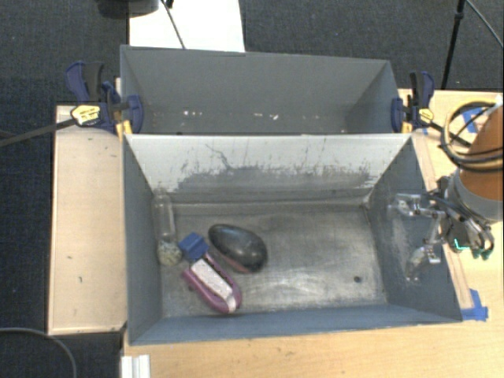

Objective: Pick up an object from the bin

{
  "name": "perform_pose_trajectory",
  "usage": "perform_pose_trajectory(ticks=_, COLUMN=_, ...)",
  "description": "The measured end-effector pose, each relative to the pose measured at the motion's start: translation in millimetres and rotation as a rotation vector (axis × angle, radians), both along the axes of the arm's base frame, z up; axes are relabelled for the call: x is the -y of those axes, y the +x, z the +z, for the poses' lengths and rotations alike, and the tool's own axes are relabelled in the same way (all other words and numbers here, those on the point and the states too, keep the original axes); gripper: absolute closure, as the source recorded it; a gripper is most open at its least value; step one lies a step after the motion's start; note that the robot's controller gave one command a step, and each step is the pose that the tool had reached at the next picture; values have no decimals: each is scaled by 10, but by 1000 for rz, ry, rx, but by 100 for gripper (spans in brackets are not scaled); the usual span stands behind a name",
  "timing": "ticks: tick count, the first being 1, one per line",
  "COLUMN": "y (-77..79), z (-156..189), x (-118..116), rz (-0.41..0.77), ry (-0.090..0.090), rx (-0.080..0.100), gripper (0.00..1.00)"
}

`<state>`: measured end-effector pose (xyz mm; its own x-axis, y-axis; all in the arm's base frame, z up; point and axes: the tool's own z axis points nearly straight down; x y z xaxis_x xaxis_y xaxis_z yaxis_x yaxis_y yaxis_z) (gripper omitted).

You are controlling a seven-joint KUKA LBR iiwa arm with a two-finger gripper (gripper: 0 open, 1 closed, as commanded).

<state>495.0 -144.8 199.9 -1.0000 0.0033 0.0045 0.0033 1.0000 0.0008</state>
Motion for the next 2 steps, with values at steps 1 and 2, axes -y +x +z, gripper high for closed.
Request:
perform_pose_trajectory(ticks=1, y=598, z=-815, x=-832, rz=108, ry=4, rx=4, gripper=0)
perform_pose_trajectory(ticks=2, y=603, z=-379, x=-1318, rz=6, ry=2, rx=12, gripper=0)
